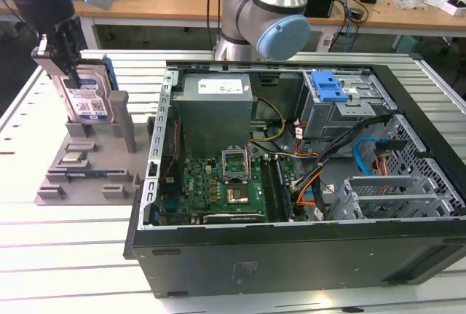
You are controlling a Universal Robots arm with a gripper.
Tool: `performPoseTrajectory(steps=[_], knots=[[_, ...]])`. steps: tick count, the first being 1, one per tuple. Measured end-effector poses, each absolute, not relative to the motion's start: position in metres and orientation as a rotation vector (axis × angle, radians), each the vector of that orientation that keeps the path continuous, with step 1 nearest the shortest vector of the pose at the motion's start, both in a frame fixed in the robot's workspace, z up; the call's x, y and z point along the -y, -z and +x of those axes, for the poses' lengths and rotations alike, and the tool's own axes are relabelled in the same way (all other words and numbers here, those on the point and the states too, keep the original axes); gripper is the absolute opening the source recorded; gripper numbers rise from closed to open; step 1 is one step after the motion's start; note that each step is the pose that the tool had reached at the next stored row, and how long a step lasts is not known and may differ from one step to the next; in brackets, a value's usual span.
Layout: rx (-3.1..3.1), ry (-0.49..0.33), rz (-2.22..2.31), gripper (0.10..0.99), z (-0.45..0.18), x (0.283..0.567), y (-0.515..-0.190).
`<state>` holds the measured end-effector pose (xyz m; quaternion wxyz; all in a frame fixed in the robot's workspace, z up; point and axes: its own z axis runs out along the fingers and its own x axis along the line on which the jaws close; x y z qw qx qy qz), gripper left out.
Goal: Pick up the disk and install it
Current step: 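Pick up the disk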
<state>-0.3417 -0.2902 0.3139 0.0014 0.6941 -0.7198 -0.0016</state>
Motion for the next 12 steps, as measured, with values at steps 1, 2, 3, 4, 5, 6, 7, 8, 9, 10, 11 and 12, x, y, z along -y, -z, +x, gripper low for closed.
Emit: performPoseTrajectory(steps=[1, 2, 3, 4, 5, 6, 7, 8, 9, 10, 11, 12], knots=[[2.259, 0.005, 2.179, 0.365, -0.342, 0.290, -0.315], [2.259, 0.005, 2.179, 0.365, -0.342, 0.290, -0.317], [2.259, 0.005, 2.179, 0.365, -0.342, 0.290, -0.318], [2.259, 0.005, 2.179, 0.365, -0.342, 0.290, -0.319], [2.259, 0.005, 2.179, 0.365, -0.342, 0.290, -0.321], [2.259, 0.005, 2.179, 0.365, -0.342, 0.290, -0.323], [2.259, 0.005, 2.179, 0.365, -0.342, 0.290, -0.326], [2.259, 0.005, 2.179, 0.365, -0.341, 0.290, -0.328], [2.259, 0.005, 2.179, 0.365, -0.341, 0.290, -0.329], [2.259, 0.005, 2.179, 0.365, -0.341, 0.290, -0.331], [2.259, 0.005, 2.179, 0.365, -0.341, 0.290, -0.332], [2.259, 0.005, 2.179, 0.365, -0.341, 0.290, -0.334]])
